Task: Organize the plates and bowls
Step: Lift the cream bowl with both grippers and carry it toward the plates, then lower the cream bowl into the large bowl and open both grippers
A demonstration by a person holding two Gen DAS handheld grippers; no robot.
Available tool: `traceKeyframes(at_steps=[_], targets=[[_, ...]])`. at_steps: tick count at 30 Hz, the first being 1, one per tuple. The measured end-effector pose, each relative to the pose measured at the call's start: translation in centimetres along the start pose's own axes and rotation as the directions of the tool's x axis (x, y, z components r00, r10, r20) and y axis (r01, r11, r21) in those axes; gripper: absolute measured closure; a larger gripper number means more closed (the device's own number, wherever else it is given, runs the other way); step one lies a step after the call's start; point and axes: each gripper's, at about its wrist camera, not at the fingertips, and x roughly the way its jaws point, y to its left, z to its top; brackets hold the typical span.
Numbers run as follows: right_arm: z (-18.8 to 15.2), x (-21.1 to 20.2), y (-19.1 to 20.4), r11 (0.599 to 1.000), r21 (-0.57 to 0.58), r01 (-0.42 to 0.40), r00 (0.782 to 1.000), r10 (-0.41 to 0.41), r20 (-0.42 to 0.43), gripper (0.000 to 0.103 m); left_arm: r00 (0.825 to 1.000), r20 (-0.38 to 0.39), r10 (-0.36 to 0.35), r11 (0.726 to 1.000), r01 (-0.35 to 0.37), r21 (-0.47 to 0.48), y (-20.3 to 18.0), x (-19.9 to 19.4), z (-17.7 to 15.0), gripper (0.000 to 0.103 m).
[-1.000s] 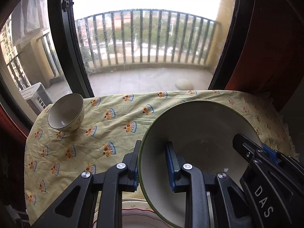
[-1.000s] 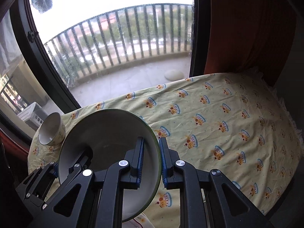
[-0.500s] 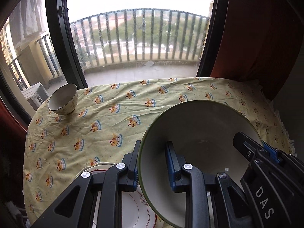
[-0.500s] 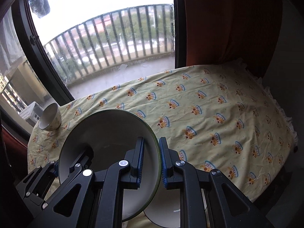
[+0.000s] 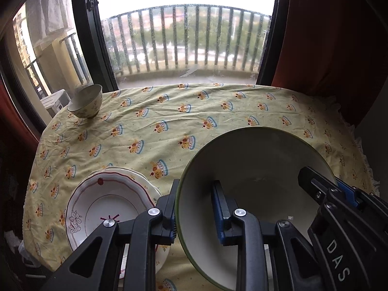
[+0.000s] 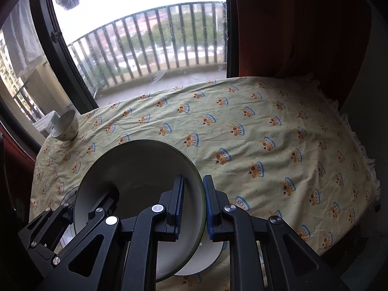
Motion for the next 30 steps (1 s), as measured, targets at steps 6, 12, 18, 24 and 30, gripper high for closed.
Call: traceKeyframes(at_steps=[6, 12, 18, 24, 30], targets=[[-1.5, 0.7, -1.1, 0.997, -0.07, -0.028, 1.0, 0.027, -0.015, 0.084, 0.999, -0.009, 0.039, 0.999, -0.039, -0.022, -1.3, 0.5, -2.0, 0.08], [-2.9, 2.3, -2.2, 0.993, -0.097, -0.064, 0.997, 0.058, -0.056, 0.084, 0.996, -0.037, 0.075, 0.996, -0.076, -0.039, -1.8, 1.6, -3.5, 0.08], [-3.6, 3.5, -2.5, 0.99, -0.121, -0.079, 0.993, 0.067, -0.1, 0.084, 0.993, -0.071, 0.089, 0.994, -0.093, -0.054, -2.1, 2.6, -4.6, 0.08], [-4.2, 5.1, -2.7, 0.988, -0.131, -0.087, 0.988, 0.068, -0.142, 0.084, 0.989, -0.107, 0.098, 0.992, -0.106, -0.064, -2.0, 3.9, -5.4, 0.08], [-4.6, 6.3, -2.6, 0.986, -0.137, -0.091, 0.983, 0.066, -0.174, 0.084, 0.986, -0.132, 0.098, 0.992, -0.108, -0.07, -1.8, 4.8, -5.6, 0.08]])
